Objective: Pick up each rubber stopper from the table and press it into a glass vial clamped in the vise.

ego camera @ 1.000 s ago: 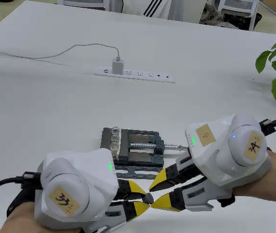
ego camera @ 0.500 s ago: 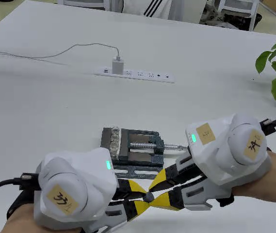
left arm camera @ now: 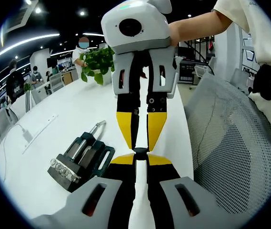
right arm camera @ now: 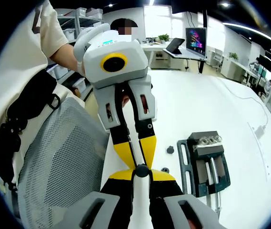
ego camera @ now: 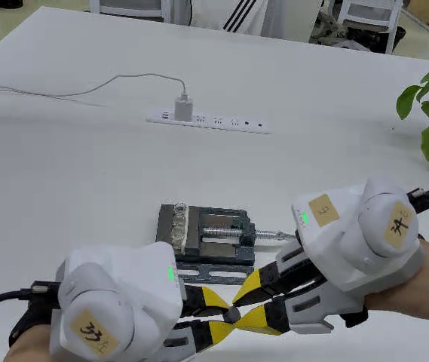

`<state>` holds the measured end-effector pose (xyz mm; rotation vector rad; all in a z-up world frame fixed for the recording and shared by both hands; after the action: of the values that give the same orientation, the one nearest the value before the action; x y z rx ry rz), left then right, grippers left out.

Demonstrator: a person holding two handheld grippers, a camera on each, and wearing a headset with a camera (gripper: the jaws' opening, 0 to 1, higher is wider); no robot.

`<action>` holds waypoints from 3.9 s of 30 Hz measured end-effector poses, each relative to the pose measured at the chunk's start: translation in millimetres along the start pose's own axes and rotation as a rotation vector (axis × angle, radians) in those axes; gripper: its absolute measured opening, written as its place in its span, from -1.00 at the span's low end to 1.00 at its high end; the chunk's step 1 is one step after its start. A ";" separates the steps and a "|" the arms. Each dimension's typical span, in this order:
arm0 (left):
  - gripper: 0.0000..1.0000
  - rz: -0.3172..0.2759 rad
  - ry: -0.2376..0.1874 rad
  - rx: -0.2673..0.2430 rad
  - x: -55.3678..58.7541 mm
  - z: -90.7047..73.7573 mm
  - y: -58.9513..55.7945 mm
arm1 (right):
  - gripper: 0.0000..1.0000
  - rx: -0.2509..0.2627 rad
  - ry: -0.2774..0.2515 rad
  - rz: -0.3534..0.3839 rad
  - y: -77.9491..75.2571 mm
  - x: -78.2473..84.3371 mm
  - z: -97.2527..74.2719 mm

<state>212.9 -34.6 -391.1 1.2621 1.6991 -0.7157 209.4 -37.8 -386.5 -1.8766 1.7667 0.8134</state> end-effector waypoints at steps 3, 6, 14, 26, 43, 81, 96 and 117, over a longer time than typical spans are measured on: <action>-0.92 -0.005 -0.003 -0.002 0.0 0.0 0.7 | -0.86 0.003 0.001 0.001 -0.5 -0.1 -0.1; -0.92 -0.020 -0.009 -0.006 -0.1 0.1 0.6 | -0.86 0.001 0.002 -0.002 -0.5 -0.1 -0.2; -0.92 -0.033 -0.019 -0.011 0.6 1.0 0.2 | -0.87 0.003 0.008 -0.004 0.0 0.6 -0.2; -0.42 -0.046 0.010 -0.042 14.2 -0.3 4.0 | -0.88 0.012 0.024 -0.017 -5.7 1.9 0.9; 0.64 -0.180 0.000 -0.253 40.8 -25.6 37.3 | -0.87 0.014 0.047 -0.023 -13.4 7.8 3.7; 0.69 -0.243 -0.012 -0.397 60.7 -67.2 59.3 | -0.88 0.023 0.210 -0.208 -110.6 -41.6 -9.9; 0.65 -0.234 0.010 -0.389 63.2 -69.1 61.9 | -0.88 -0.015 0.361 -0.351 -151.0 -54.1 7.2; 0.61 -0.255 0.015 -0.391 69.0 -66.9 66.8 | -0.88 -0.059 0.528 -0.371 -181.5 -46.6 55.7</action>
<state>248.7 73.3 -419.0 0.7913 1.9207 -0.4856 382.3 50.4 -410.2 -2.5242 1.5875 0.2445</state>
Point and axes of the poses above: the centre of the closed fingertips' face, and the gripper's own axes: z roughly forward along the fingers, y roughly to its left, x roughly out of its underside, the point moved 1 cm from there along -z, roughly backward along the fingers, and after that the axes turned 3 degrees about -y, right-handed, at the moved point
